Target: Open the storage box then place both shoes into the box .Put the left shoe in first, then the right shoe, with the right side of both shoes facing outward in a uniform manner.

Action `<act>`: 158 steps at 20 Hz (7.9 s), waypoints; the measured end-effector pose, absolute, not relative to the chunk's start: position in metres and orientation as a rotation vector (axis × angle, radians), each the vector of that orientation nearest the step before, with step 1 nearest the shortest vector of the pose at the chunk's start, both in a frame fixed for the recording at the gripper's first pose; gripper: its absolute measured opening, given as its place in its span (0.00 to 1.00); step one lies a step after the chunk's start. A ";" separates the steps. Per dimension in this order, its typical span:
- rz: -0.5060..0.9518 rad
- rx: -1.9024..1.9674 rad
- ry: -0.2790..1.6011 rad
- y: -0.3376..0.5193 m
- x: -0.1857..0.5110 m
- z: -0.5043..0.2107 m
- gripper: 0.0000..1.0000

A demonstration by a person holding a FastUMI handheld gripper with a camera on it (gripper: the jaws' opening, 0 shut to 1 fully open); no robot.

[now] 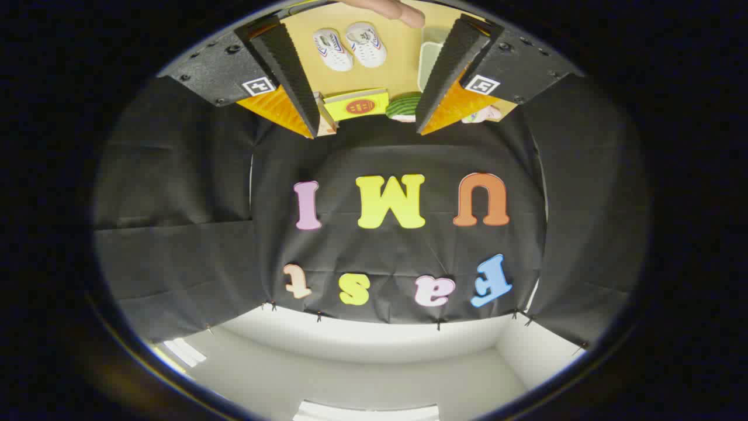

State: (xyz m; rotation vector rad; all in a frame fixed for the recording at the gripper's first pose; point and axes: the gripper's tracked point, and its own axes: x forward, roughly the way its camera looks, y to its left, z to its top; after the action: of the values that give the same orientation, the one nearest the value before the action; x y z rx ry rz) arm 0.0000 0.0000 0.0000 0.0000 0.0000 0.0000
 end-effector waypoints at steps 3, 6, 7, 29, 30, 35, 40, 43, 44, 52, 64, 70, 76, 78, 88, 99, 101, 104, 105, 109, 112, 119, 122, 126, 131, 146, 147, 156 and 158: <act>-0.017 -0.001 -0.010 -0.004 0.000 0.000 1.00; -0.045 0.005 -0.054 -0.013 -0.003 0.008 1.00; -0.046 0.017 -0.067 -0.013 -0.004 0.009 1.00; 0.046 0.148 0.188 -0.027 0.080 -0.110 1.00; 0.067 0.164 0.223 -0.023 0.089 -0.124 1.00; 0.169 0.245 0.411 -0.006 0.134 -0.194 1.00; 0.393 0.417 0.608 0.036 0.160 -0.249 1.00; 0.570 0.569 0.720 0.067 0.177 -0.272 0.98; 0.615 0.613 0.747 0.074 0.185 -0.277 0.98; 0.926 0.958 0.971 0.111 0.233 -0.311 0.88; 1.130 1.020 1.039 0.140 0.237 -0.322 0.81; 1.191 0.973 1.085 0.158 0.219 -0.329 0.65; 1.157 0.984 0.979 0.140 0.226 -0.307 0.12; 1.143 0.939 0.965 0.141 0.223 -0.300 0.09; 1.071 0.869 0.862 0.173 0.214 -0.204 0.06; 1.026 0.828 0.708 0.304 0.167 -0.113 0.17; 1.093 0.791 0.706 0.330 0.148 -0.110 0.28; 1.077 0.701 0.711 0.337 0.132 -0.124 0.82; 1.065 0.655 0.709 0.337 0.132 -0.128 1.00; 0.987 0.493 0.680 0.305 0.130 -0.152 1.00; 0.932 0.371 0.682 0.266 0.133 -0.173 1.00; 0.732 0.215 0.749 0.146 0.148 -0.237 1.00; 0.631 0.166 0.815 0.095 0.149 -0.268 1.00; 0.508 0.101 0.907 0.033 0.159 -0.315 1.00; 0.381 -0.012 0.971 -0.025 0.176 -0.369 1.00; 0.374 -0.018 1.178 -0.040 0.185 -0.453 0.10; 0.383 0.038 1.185 -0.037 0.185 -0.446 0.06; 0.398 0.194 1.126 -0.013 0.167 -0.371 0.06; 0.397 0.226 1.102 -0.003 0.164 -0.347 0.06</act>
State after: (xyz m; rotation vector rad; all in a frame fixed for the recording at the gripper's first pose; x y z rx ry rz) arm 0.1640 -0.0029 -0.3474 0.2263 1.1024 0.3967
